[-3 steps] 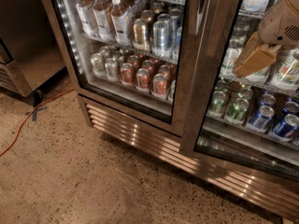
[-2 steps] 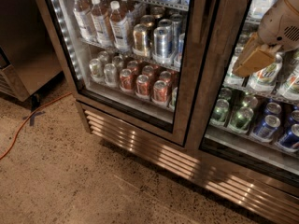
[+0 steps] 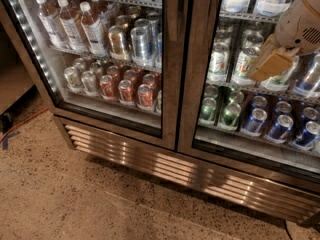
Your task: Close right fridge door
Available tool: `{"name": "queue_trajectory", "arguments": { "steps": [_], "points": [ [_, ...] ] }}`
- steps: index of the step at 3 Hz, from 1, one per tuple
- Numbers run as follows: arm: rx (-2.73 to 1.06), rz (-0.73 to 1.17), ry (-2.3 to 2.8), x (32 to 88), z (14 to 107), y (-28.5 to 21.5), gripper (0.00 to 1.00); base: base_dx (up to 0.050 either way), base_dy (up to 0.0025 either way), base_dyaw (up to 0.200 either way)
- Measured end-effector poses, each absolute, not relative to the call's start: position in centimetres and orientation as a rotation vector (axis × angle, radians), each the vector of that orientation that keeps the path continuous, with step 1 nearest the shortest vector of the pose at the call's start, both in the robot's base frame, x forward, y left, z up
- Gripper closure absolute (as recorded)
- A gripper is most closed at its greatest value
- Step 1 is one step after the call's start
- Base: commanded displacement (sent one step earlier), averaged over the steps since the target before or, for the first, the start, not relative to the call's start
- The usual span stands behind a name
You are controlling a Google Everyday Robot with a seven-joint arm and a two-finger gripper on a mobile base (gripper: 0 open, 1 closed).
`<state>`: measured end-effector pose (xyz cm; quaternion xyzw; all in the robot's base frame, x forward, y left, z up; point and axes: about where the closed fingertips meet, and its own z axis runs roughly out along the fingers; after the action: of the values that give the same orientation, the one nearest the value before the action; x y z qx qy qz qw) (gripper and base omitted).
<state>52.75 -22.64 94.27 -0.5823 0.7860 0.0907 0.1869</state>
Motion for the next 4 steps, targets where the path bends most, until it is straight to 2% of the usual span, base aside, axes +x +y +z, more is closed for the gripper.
{"name": "queue_trajectory", "arguments": {
  "steps": [2, 3, 4],
  "points": [
    [-1.639, 0.255, 2.213, 52.75, 94.27, -22.64, 1.00, -0.050, 0.00010, -0.001],
    [-1.639, 0.255, 2.213, 52.75, 94.26, -22.64, 1.00, 0.000, 0.00000, 0.000],
    [-1.639, 0.255, 2.213, 52.75, 94.26, -22.64, 0.81, 0.000, 0.00000, 0.000]
  ]
}}
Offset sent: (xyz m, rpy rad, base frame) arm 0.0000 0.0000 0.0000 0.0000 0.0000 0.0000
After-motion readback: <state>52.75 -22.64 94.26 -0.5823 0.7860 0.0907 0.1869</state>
